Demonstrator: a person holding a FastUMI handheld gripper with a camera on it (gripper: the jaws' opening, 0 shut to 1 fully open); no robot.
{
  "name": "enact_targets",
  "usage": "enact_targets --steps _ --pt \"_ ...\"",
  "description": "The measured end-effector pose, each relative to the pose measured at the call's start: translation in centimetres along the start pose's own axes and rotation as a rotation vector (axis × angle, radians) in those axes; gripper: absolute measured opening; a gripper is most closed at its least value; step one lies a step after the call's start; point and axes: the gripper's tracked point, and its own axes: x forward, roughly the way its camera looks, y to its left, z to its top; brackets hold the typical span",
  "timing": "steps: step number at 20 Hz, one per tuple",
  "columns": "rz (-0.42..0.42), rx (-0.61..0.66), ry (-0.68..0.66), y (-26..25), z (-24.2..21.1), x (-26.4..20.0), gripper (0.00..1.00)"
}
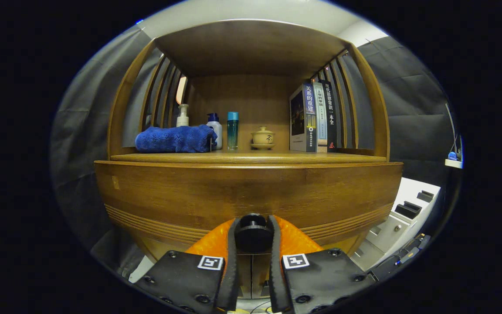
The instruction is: Pull open the drawer, take out the items inside it, and place them on the countertop above the cabinet.
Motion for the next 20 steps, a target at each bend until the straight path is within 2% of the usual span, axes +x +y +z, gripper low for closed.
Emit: enact_targets --steps 3,12,16,20 --pt "0.015 -0.023 0.013 -0.2 -0.2 -2.1 0.36" --pt "0.007 0.025 0.017 0.0 -0.7 -7.4 0.36" --pt "0.012 -0.001 0.015 -0.1 -0.9 -10.0 0.36" --pt "0.017 0.004 0.045 -0.2 -1.9 -11.3 0.36"
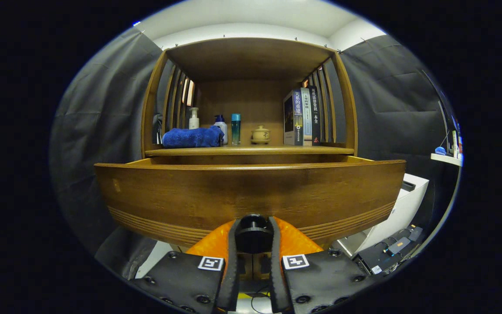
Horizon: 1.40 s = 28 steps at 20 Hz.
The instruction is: Pull open the drawer, take out the items inside it, and place them on the countertop above the cabinet.
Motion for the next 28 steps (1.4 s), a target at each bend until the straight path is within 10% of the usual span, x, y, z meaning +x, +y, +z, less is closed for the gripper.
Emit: enact_targets --steps 14,28 --pt "-0.001 -0.003 -0.017 0.0 -0.4 -2.0 0.36" --pt "0.036 0.003 -0.032 1.2 2.2 -3.4 0.99"
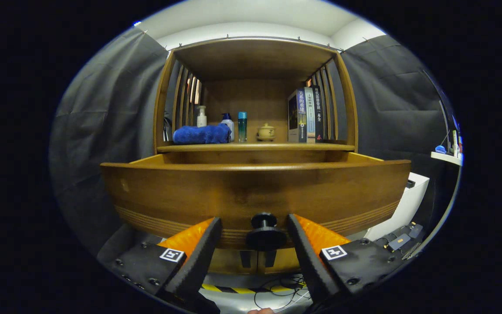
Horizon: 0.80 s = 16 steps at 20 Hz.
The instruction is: Pull open the drawer, take out the items inside it, and place them on the countertop above the cabinet.
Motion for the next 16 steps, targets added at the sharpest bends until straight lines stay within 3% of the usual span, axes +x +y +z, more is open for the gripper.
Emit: enact_targets --steps 6,10,13,16 --pt "0.007 -0.002 -0.079 -0.6 11.3 -0.1 0.98" --pt "0.046 -0.022 -0.011 0.0 17.3 5.1 0.99" --pt "0.113 -0.012 0.206 1.2 15.9 9.6 0.99" --pt "0.088 -0.021 0.411 0.5 12.3 13.1 0.99"
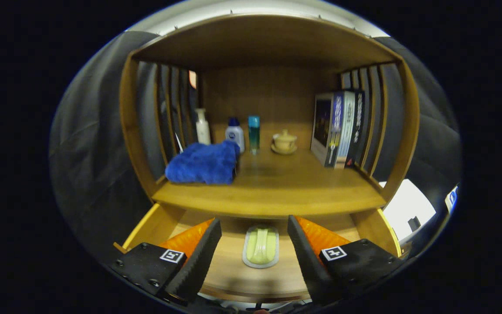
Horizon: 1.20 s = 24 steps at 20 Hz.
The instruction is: Pull open the drawer, take out the items inside it, and place them on the countertop above the cabinet.
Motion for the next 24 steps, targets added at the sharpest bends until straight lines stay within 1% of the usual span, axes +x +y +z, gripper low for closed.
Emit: enact_targets --steps 2,5,8,12,14,15,17,18,19,20,21,24 --pt "-0.015 -0.001 0.127 -0.3 -2.4 2.4 0.99" --pt "-0.033 0.059 0.275 -0.9 -5.5 4.8 0.99" --pt "-0.048 0.056 0.344 -1.1 -6.7 6.7 0.98" --pt "-0.06 0.094 0.409 -0.7 -8.4 8.0 0.89" --pt "-0.057 0.104 0.426 -0.5 -9.2 8.2 0.78" --pt "-0.064 0.104 0.438 -0.7 -9.6 8.4 0.67" --pt "-0.075 0.114 0.421 -1.0 -9.2 8.3 0.36" --pt "-0.067 0.128 0.425 -0.9 -9.5 8.1 0.3" --pt "-0.065 0.135 0.417 -0.9 -9.4 8.0 0.25" --pt "-0.07 0.135 0.407 -1.1 -9.3 7.7 0.25" --pt "-0.062 0.131 0.394 -1.2 -9.0 7.5 0.2" --pt "-0.045 0.135 0.356 -1.3 -8.2 5.7 0.2"
